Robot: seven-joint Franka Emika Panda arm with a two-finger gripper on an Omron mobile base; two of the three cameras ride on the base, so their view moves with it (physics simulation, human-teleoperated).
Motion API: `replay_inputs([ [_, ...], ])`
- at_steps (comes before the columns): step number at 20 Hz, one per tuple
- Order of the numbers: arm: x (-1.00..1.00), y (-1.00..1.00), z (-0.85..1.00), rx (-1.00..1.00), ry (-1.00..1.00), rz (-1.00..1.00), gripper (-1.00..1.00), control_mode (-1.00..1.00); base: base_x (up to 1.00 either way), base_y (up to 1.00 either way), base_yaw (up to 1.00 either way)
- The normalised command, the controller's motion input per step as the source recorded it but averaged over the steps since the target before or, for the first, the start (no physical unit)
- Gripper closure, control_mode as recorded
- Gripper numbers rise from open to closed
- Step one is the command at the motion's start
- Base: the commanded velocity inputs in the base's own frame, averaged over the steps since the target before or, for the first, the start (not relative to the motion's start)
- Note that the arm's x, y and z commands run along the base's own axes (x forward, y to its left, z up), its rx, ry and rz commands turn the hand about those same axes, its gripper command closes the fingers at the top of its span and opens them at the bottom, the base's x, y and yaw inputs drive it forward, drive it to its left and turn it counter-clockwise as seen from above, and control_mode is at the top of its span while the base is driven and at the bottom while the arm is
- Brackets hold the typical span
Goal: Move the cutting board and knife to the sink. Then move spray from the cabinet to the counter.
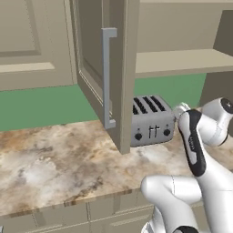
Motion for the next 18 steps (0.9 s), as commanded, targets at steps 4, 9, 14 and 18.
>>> replay_inputs([
  [4,0.00,0.09,0.74,-0.10,-0.36,0.38,-1.00,-1.00,0.00,0.00,0.00],
  [9,0.00,0.30,0.90,-0.16,-0.31,0.37,-1.00,-1.00,0.00,0.00,0.00],
  [14,0.00,0.33,1.00,-0.29,-0.26,0.27,-1.00,-1.00,0.00,0.00,0.00],
  [18,0.00,0.30,1.00,-0.27,-0.23,0.14,-1.00,-1.00,0.00,0.00,0.00],
])
